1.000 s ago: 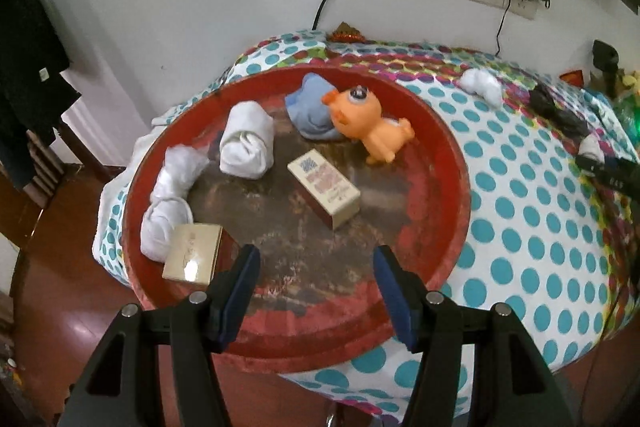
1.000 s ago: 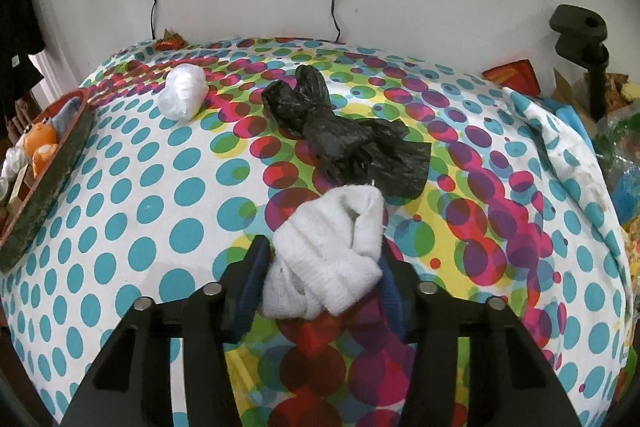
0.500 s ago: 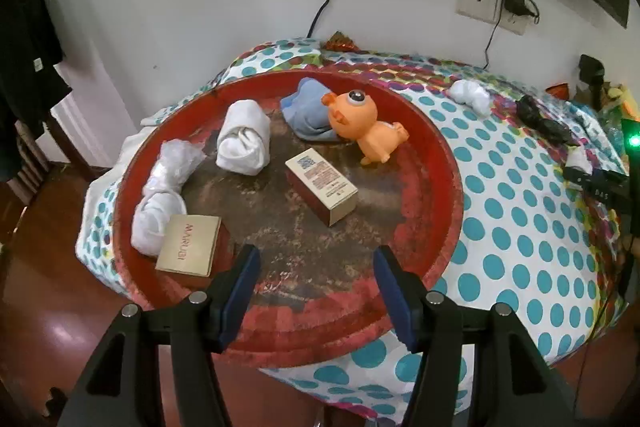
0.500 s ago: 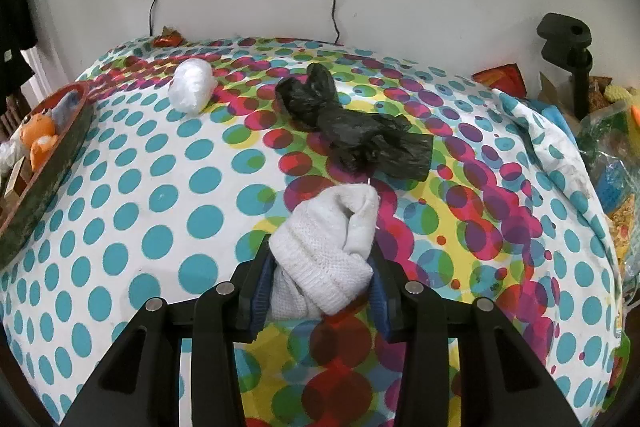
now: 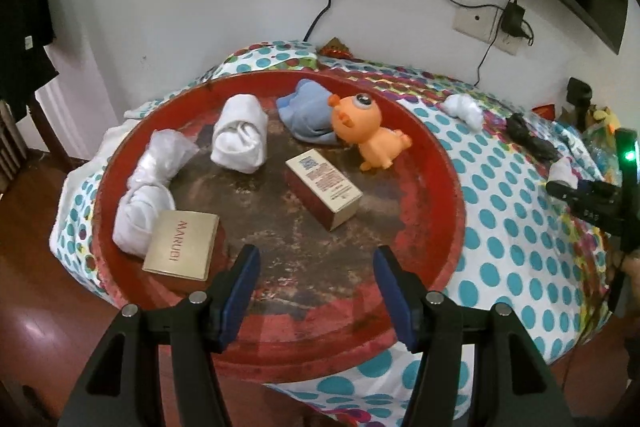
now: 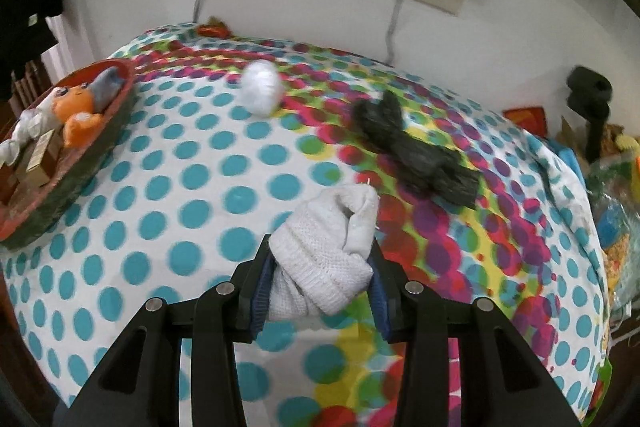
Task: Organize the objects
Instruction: 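Carry the white sock in the right gripper over the red tray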
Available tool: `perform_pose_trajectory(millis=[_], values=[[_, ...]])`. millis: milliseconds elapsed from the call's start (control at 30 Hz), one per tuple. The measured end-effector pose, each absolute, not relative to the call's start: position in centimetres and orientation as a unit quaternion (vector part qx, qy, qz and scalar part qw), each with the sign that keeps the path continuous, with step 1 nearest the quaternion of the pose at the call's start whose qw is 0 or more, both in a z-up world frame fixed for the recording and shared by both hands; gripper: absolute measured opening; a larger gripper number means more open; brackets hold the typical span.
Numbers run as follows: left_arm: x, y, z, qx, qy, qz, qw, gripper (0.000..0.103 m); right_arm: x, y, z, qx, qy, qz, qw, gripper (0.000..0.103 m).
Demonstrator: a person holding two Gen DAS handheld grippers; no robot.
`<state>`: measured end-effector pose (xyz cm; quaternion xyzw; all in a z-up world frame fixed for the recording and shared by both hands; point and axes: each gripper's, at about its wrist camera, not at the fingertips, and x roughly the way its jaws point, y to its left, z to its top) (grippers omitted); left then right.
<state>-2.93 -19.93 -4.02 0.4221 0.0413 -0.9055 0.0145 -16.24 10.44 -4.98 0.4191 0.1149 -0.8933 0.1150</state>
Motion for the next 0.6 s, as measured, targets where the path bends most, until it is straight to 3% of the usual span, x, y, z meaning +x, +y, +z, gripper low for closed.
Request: perform_pose_trajectory(millis=[600], values=[[-2.3, -21.4, -2.9, 0.405, 0.066, -0.912, 0.019, 0.060, -12.9, -0.3, -1.6, 0.384, 0.153, -0.885, 0.213, 0.039]])
